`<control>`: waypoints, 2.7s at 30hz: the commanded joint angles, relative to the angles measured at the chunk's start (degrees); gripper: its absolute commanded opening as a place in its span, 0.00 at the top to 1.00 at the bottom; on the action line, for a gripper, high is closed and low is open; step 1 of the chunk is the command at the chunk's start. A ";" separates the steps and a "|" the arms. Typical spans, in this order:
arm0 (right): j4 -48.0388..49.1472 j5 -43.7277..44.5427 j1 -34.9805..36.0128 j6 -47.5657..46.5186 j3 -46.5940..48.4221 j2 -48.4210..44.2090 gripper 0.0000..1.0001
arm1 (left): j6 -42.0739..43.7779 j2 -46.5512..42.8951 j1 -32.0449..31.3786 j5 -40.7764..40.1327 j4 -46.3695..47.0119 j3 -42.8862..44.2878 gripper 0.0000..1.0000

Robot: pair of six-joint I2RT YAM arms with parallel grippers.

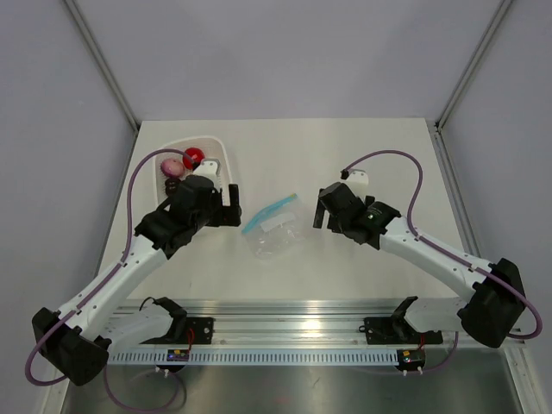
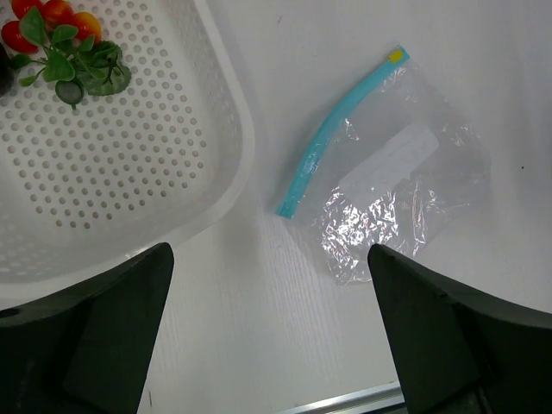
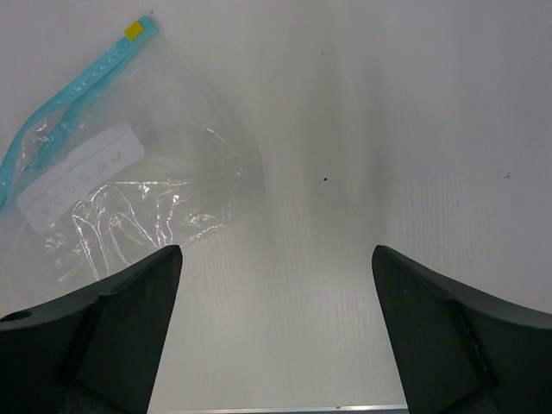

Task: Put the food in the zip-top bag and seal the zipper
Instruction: Pick up the zipper food storage bag at the center of the board.

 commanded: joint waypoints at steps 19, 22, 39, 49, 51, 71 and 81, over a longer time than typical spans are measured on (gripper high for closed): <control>28.54 -21.21 -0.02 14.90 -12.16 6.54 0.01 | 1.09 -2.65 -0.23 14.40 5.05 -3.50 0.01; 32.40 -24.37 -0.02 15.87 -11.90 9.79 0.01 | 0.74 -2.30 -0.23 14.58 5.05 -3.67 0.01; 37.09 -21.40 -0.63 19.40 -7.79 19.81 0.37 | -1.46 -0.71 -0.23 16.16 6.99 -5.35 0.01; 29.61 -26.58 -11.80 6.13 3.30 24.83 0.81 | -0.59 -1.59 -0.23 15.37 4.79 -5.17 0.01; 27.76 -26.93 -11.80 4.28 3.48 23.96 0.41 | -0.50 -1.94 -0.23 14.93 4.53 -5.26 0.01; 37.44 -33.79 -6.09 11.76 -1.62 24.75 0.89 | 0.38 -1.51 -0.23 11.94 -1.27 -0.77 0.01; 32.24 -36.85 -7.05 -5.21 -7.31 7.81 1.00 | -0.85 -0.63 -0.14 22.05 0.31 -0.51 0.01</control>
